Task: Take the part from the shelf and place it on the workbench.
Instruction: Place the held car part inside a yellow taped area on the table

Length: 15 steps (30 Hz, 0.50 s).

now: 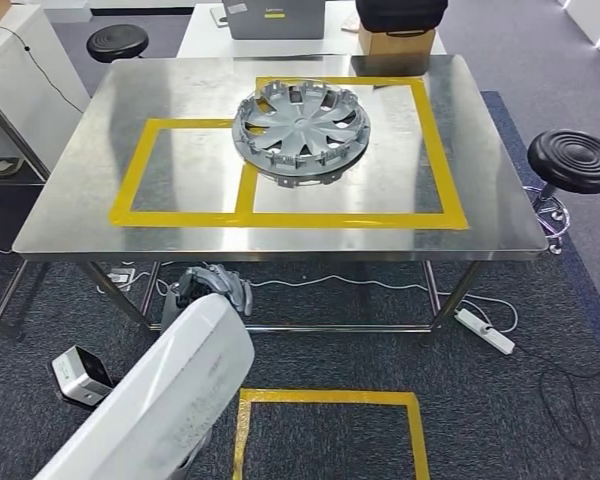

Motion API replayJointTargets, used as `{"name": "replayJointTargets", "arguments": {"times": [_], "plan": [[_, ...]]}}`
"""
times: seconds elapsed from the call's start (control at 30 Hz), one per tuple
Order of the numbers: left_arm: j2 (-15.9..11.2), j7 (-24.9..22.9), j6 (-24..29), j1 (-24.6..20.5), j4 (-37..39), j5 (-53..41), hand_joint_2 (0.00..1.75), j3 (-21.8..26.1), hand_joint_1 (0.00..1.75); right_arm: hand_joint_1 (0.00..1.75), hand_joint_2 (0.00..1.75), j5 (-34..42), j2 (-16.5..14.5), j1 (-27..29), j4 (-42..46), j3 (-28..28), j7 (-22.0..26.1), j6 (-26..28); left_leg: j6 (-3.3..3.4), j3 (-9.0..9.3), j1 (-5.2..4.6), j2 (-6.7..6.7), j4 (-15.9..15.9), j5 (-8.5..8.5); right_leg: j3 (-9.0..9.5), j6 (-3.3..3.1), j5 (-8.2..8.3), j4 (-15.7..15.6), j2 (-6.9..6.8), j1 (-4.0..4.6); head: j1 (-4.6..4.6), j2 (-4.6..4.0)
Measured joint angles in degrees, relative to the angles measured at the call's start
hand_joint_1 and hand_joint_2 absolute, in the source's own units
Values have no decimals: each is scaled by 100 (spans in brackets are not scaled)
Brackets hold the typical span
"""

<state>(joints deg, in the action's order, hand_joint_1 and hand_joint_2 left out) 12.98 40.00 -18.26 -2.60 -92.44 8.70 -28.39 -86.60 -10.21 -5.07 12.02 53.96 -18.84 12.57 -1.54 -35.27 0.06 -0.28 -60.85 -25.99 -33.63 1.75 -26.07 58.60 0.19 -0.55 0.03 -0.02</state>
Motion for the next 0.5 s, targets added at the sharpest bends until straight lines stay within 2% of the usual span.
{"name": "replayJointTargets", "arguments": {"times": [0.07, 0.17, 0.2, 0.23, 0.3, 0.33, 0.37, 0.4, 0.47, 0.5], "plan": [[3, 2, -75, 5, -36, -84, 175, -4, 155, 0, 175, -8, 0, -2, 0, 0, 15, -36, 67, 177, -10, 16, 367, -12, 30, 80, -28, -22, 5, 22, -1, 0], [9, 5, -123, 22, -65, -146, 175, 5, 155, 0, 175, -45, 0, 1, 0, 0, -44, -78, 179, 278, 0, 0, 439, 33, 105, 185, -18, -5, -9, 17, 19, 0], [12, 6, -113, 26, -66, -141, 175, 7, 155, 0, 175, -56, 0, -5, 0, 0, -65, -81, 207, 314, 5, 0, 444, 42, 43, 201, -128, 130, -12, 13, 38, 0], [15, 7, -89, 29, -65, -121, 175, 8, 155, 0, 175, -63, 0, -12, 0, 0, -77, -80, 228, 341, 7, 0, 449, 41, -94, 214, -273, 394, -12, 9, 49, 0], [16, 7, -16, 30, -57, -60, 175, 13, 155, 0, 175, -63, 0, -14, 0, 0, -81, -79, 263, 354, -1, 0, 447, 17, -504, 237, -603, 1139, -9, 9, 73, 0], [16, 7, 16, 31, -51, -34, 175, 17, 155, 0, 175, -61, 0, -6, 0, 0, -81, -79, 274, 362, -5, -6, 446, 1, -692, 242, -679, 1418, -8, 9, 77, 0], [16, 7, 40, 33, -45, -17, 175, 22, 155, 0, 175, -57, 0, 3, 0, 0, -81, -79, 279, 379, -8, -16, 446, -18, -800, 245, -652, 1518, -8, 8, 81, 0], [16, 7, 53, 33, -42, -7, 175, 26, 155, 0, 175, -55, 0, 10, 0, 0, -81, -79, 275, 408, -9, -28, 445, -41, -797, 241, -504, 1391, -8, 7, 82, 0], [16, 7, 66, 34, -38, 8, 175, 28, 155, 0, 175, -50, 0, 14, 0, 0, -81, -79, 244, 492, -9, -46, 445, -106, -543, 220, 2, 651, -7, 7, 86, 0], [16, 7, 67, 33, -38, 18, 175, 29, 155, 0, 175, -49, 0, 11, 0, 0, -81, -79, 222, 526, -15, -50, 440, -138, -411, 197, 150, 296, -5, 12, 87, 0]]}}
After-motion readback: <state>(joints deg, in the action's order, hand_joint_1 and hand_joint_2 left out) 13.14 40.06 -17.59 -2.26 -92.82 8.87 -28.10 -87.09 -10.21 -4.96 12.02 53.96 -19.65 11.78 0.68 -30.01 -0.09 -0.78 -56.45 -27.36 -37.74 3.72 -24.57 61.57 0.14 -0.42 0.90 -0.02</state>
